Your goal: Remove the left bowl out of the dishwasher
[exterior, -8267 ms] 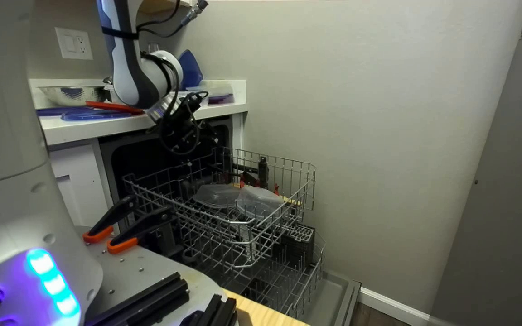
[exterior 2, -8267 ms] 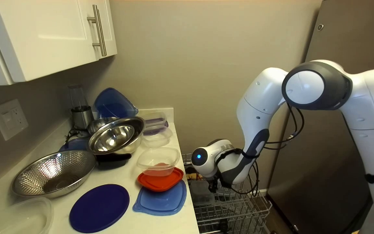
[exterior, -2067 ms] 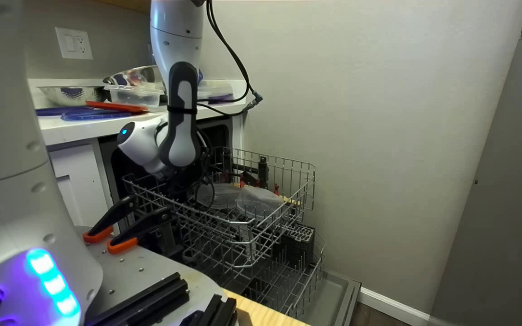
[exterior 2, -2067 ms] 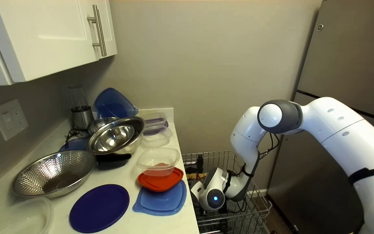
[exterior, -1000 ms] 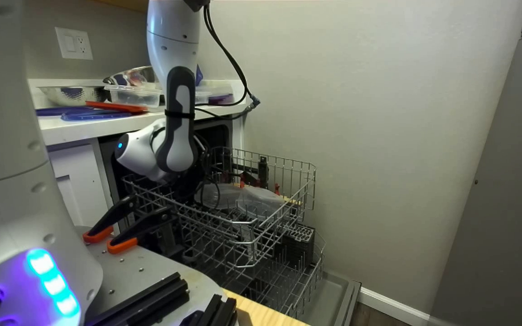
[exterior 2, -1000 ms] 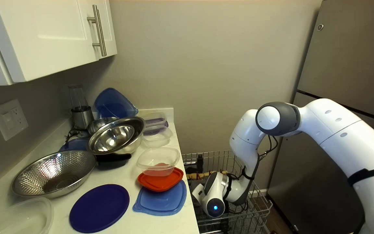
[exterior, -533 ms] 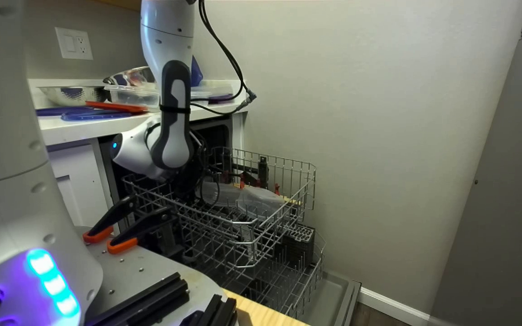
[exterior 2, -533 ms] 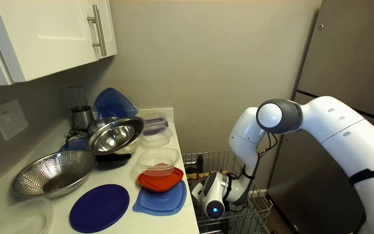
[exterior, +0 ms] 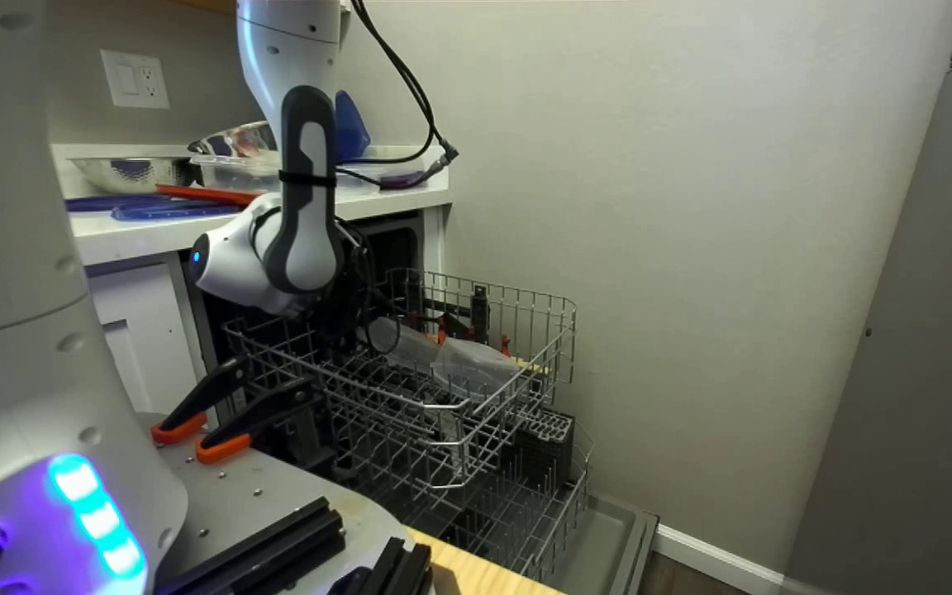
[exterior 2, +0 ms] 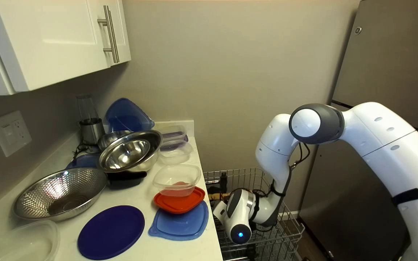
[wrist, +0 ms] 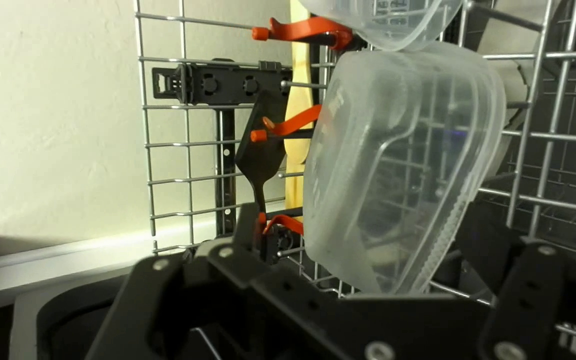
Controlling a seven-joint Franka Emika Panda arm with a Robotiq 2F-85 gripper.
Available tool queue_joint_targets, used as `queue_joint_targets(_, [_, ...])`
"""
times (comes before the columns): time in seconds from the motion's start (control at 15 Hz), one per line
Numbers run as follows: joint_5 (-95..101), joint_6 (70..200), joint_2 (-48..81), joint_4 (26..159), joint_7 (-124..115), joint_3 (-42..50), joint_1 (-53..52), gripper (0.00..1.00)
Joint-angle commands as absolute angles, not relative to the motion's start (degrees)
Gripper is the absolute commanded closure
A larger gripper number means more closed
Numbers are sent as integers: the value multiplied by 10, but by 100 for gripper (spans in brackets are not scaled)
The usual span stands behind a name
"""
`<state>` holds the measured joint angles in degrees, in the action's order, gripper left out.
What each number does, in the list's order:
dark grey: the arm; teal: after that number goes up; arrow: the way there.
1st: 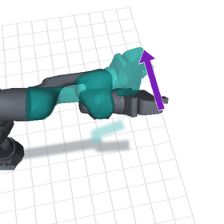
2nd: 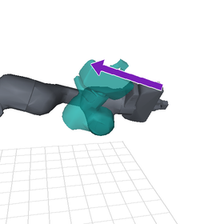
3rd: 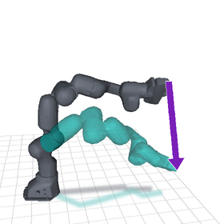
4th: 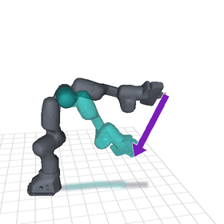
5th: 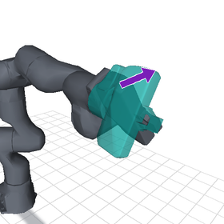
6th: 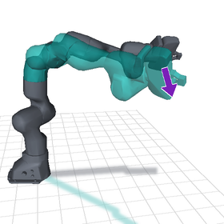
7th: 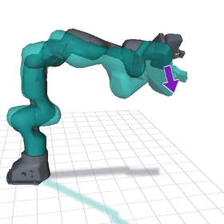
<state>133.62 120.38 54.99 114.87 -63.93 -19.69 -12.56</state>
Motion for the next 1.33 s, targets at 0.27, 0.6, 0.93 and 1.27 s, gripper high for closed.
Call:
queue_joint_targets(0.27, [1329, 1165, 486, 1203, -621, -194, -120, 0])
queue_joint_targets(0.6, [1331, 1179, 485, 1195, -632, -182, -100, 0])
queue_joint_targets(0.93, [1331, 1190, 493, 1188, -642, -172, -71, 0])
queue_joint_targets(1.27, [1336, 1204, 496, 1184, -657, -170, -47, 0])
